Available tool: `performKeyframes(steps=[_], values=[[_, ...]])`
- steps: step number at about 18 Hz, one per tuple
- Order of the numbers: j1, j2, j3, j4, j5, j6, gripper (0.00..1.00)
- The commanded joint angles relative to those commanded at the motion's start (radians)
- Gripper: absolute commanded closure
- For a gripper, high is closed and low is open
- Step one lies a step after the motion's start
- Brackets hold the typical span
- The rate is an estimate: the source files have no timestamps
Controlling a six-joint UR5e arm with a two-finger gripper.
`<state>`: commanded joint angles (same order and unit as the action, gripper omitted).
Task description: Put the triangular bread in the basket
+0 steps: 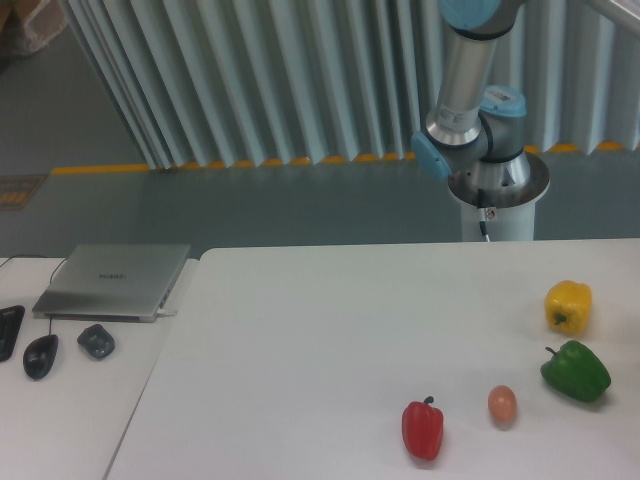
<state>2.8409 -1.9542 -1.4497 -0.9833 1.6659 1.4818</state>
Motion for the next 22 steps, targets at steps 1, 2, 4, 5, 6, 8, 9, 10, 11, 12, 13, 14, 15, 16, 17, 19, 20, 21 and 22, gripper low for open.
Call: performKeyframes(steps=[1, 2, 4, 5, 6, 8, 9, 10, 11, 12, 13, 14, 15, 16, 17, 19, 20, 21, 22], values=[[-0.001, -0.009, 0.002, 0.0, 0.002, -0.002, 0.0], [-0.003, -0.009, -0.003, 0.0, 0.003, -0.008, 0.0], [-0.002, -0.005, -0.006, -0.001, 0.002, 0.0, 0.0], [-0.002, -0.003, -0.006, -0.001, 0.002, 0.0, 0.0], [0.0, -0.002, -0.008, -0.001, 0.0, 0.002, 0.0], [-0.002, 0.001, -0.008, 0.0, -0.003, 0.005, 0.0], [-0.002, 0.001, -0.008, -0.001, -0.003, 0.015, 0.0], [-0.006, 0.001, -0.008, -0.005, 0.002, 0.018, 0.0], [-0.009, 0.001, -0.009, -0.008, 0.005, 0.017, 0.0], [-0.011, 0.003, -0.011, -0.012, 0.005, 0.017, 0.0], [-0.015, 0.011, -0.015, -0.012, 0.003, 0.02, 0.0], [-0.032, 0.011, -0.018, -0.014, 0.003, 0.02, 0.0], [-0.041, 0.011, -0.021, -0.014, 0.005, 0.02, 0.0], [-0.05, 0.012, -0.021, -0.018, 0.005, 0.018, 0.0], [-0.063, 0.012, -0.021, -0.037, 0.005, 0.012, 0.0], [-0.095, 0.009, -0.023, -0.06, 0.017, 0.017, 0.0], [-0.103, 0.012, -0.023, -0.064, 0.034, 0.018, 0.0], [-0.112, 0.014, -0.026, -0.067, 0.035, 0.018, 0.0], [-0.117, 0.026, -0.038, -0.066, 0.031, 0.02, 0.0]])
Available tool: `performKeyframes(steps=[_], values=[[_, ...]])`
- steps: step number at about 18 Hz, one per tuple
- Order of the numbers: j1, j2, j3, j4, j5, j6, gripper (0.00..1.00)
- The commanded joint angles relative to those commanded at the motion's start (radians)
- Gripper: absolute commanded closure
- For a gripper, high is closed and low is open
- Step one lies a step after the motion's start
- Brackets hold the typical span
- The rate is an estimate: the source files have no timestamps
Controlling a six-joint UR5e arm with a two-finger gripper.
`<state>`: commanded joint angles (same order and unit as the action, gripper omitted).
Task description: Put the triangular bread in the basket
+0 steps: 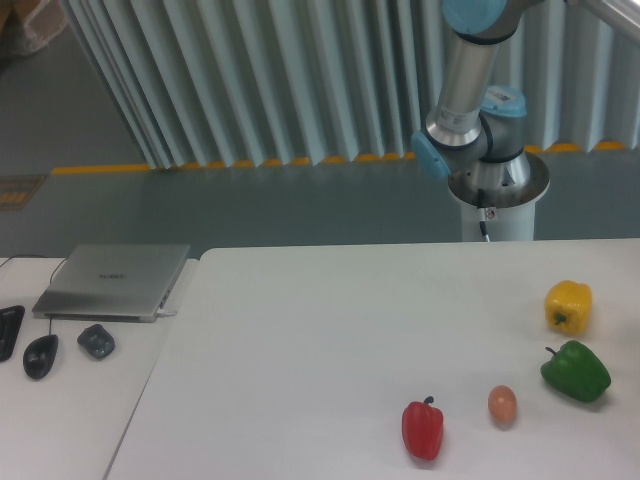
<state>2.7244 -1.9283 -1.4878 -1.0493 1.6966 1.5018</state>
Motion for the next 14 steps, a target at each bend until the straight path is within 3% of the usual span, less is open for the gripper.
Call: performKeyframes(steps=[4, 10, 14], values=[[-0.049, 0.023, -0.011, -0.02, 0.003, -0.003, 0.0], [-0.156, 0.066, -0.028, -0.167, -0.02, -0.012, 0.0], [-0.17, 0.097, -0.028, -0.25, -0.138, -0.012, 0.0]])
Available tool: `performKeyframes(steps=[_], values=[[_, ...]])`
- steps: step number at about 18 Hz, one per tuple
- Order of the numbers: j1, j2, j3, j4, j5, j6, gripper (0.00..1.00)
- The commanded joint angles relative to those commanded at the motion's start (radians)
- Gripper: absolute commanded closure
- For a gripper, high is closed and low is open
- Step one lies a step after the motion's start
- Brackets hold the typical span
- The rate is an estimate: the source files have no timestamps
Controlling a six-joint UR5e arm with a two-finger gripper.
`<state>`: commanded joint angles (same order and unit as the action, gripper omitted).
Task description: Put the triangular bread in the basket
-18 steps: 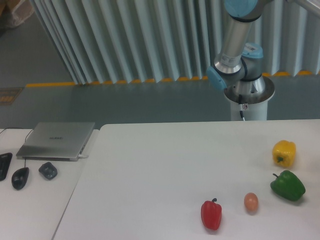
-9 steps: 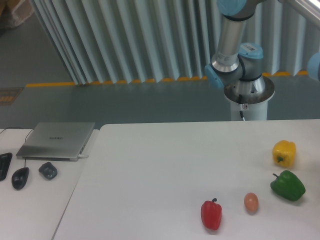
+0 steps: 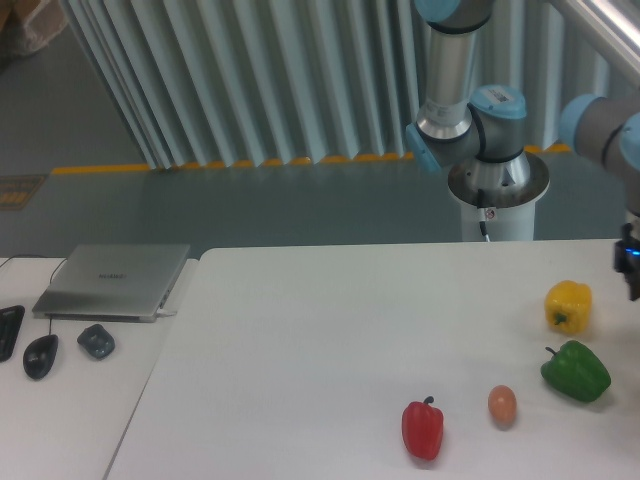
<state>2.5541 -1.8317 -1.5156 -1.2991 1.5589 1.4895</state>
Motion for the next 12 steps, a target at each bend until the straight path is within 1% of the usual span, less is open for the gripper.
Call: performKeyframes(steps=[1, 2, 5, 7, 8, 9, 12], values=[[-0.002, 0.014, -0.002, -0.026, -0.041, -0.005, 0.0], [-0.008, 0.023, -0.003, -0.06, -0.055, -0.006, 0.0], [-0.044, 0.041, -0.005, -0.104, -0.066, -0.008, 0.0], [-0.078, 0.052, -0.011, -0.112, -0.123, -0.046, 0.0], [-0.099, 0.064, -0.027, -0.121, -0.123, -0.052, 0.0], [-0.104, 0.081, -0.058, -0.12, -0.12, -0.057, 0.0], [-0.115, 0.088, -0.063, -0.123, -0.115, -0.096, 0.0]])
